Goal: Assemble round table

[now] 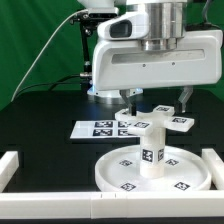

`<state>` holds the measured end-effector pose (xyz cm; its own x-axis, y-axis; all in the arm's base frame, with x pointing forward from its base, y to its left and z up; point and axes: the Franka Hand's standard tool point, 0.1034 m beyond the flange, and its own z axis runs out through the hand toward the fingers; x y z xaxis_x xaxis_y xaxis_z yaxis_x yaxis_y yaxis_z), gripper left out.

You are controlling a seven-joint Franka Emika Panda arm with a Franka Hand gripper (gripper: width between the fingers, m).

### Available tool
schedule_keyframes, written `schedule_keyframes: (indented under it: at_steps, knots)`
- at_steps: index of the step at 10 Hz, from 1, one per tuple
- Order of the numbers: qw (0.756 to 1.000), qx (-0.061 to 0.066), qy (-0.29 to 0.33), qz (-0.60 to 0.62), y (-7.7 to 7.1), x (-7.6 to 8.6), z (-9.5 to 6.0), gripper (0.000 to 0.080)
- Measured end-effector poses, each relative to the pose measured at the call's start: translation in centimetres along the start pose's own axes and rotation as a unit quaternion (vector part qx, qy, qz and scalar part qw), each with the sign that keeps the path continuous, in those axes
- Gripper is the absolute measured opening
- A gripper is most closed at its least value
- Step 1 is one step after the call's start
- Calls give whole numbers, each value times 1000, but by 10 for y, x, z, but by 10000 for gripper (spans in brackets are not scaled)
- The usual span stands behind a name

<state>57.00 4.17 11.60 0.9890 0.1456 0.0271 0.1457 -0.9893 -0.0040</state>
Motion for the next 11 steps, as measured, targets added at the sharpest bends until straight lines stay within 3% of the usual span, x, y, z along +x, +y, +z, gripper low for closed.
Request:
schedule_keyframes:
  at_steps: [2, 4, 11]
  knots:
    - [1000, -1, 4, -2, 0, 4, -3, 649]
    - [1000, -4, 4, -2, -1, -1, 8, 649]
    - [1000, -5, 12, -3, -1, 2, 8, 649]
